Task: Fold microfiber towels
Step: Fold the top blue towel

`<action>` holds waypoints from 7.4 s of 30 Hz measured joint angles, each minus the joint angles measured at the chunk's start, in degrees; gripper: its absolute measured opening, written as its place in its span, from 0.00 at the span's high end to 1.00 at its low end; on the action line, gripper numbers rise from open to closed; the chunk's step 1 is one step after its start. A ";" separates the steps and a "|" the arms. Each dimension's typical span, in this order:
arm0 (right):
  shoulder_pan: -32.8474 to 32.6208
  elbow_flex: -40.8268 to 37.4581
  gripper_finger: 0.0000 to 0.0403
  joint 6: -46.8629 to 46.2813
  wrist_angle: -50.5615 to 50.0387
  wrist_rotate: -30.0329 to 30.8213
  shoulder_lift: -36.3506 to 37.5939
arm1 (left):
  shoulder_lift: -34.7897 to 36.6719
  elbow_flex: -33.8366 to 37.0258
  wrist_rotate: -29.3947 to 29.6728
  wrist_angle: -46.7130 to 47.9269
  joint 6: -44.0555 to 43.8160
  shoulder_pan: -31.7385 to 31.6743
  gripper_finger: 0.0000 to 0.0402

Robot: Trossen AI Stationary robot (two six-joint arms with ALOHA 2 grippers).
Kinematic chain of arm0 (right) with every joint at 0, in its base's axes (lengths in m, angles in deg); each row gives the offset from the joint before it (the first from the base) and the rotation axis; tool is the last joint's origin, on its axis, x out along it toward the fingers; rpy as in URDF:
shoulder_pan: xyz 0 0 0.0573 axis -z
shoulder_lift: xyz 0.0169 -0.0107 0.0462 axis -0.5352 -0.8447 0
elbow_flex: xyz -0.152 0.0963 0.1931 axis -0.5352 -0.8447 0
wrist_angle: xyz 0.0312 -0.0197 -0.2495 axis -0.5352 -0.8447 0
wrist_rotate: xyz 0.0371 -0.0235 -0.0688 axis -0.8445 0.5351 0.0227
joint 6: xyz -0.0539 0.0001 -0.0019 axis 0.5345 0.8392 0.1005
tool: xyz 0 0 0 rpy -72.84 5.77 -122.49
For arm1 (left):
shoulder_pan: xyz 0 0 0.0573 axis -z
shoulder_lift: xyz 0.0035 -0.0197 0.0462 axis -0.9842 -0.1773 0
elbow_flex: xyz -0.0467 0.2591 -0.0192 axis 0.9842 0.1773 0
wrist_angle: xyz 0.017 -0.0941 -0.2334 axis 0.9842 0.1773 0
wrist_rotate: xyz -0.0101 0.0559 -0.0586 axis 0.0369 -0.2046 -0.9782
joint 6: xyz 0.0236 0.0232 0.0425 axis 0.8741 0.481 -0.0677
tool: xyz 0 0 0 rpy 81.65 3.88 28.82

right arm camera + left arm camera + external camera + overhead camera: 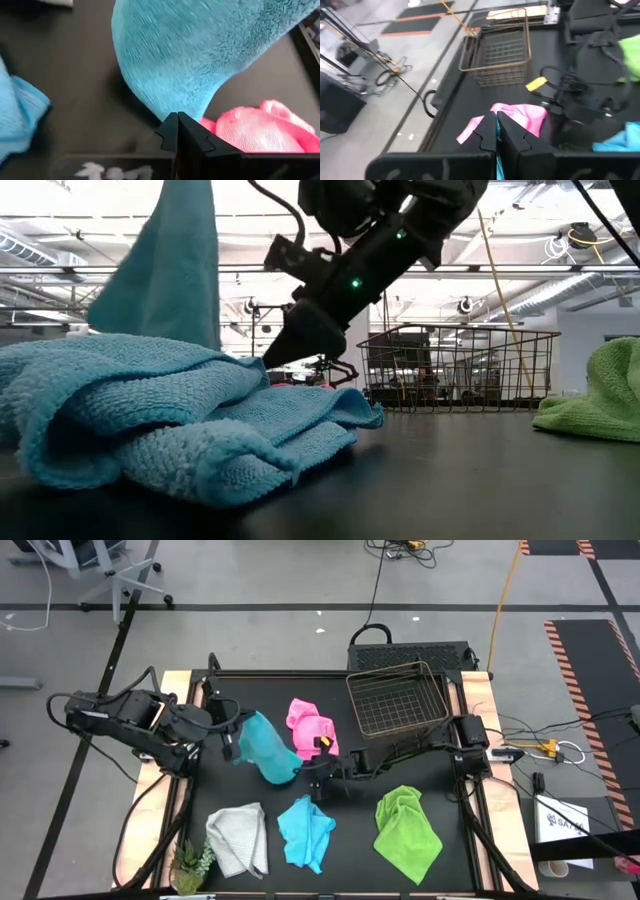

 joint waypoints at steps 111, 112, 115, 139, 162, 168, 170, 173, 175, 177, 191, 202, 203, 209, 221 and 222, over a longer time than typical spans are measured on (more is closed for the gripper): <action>19.23 1.66 1.00 -7.21 -10.33 -49.51 28.84 | -21.57 -1.09 -20.68 -11.47 -26.43 -6.92 0.99; 18.98 1.66 1.00 -7.21 -10.62 -49.46 29.34 | -21.57 -2.10 -18.88 -13.23 -23.79 -7.69 0.99; 17.90 1.66 1.00 -7.33 -13.07 -49.33 29.75 | -21.54 -5.77 -13.59 -15.73 -16.93 -9.61 0.99; 15.56 1.61 0.96 3.83 -26.93 -19.69 30.33 | -21.49 -15.01 -11.15 -11.48 -7.99 -11.83 0.99; 16.74 1.62 0.70 4.69 -26.36 -31.00 20.86 | -20.37 -15.05 -12.65 -11.26 -13.34 -8.93 0.98; 16.11 1.62 0.70 4.76 -26.11 -33.11 18.03 | -20.37 -15.05 -12.65 -11.36 -14.16 -8.91 0.98; 15.82 1.62 0.70 4.72 -26.00 -33.12 18.03 | -20.37 -15.05 -12.65 -11.36 -14.16 -8.93 0.98; 15.33 1.62 0.70 4.70 -24.75 -33.16 18.12 | -20.37 -15.05 -12.63 -11.38 -14.16 -8.93 0.99; 14.87 1.62 0.72 4.14 -24.18 -33.16 18.23 | -20.37 -15.05 -12.59 -11.38 -14.14 -8.93 0.98; 14.47 1.62 0.78 2.17 -22.96 -33.59 18.46 | -20.37 -15.05 -12.21 -11.36 -14.14 -8.93 0.98; 14.94 1.62 1.00 -0.19 -28.10 -33.58 26.41 | -20.18 -15.01 -10.95 -5.30 -14.13 -8.95 0.99; 23.48 1.62 1.00 1.77 -28.17 -31.17 44.55 | -20.03 -15.01 -8.08 -3.30 -14.01 -9.03 0.97; 23.91 1.62 1.00 1.74 -28.04 -31.19 45.72 | -19.87 -15.01 -8.08 -3.00 -13.92 -9.04 0.97; 24.36 1.62 1.00 -0.85 -27.92 -32.38 49.26 | -17.98 -15.01 -7.94 -1.34 -14.43 -9.04 0.99; 22.13 1.62 1.00 -3.79 -27.57 -37.60 47.99 | -17.38 -15.01 -2.47 5.01 -20.41 -9.90 0.97; 21.80 1.62 1.00 -4.46 -27.54 -38.05 47.89 | -17.32 -15.01 -1.82 4.98 -20.38 -9.85 0.97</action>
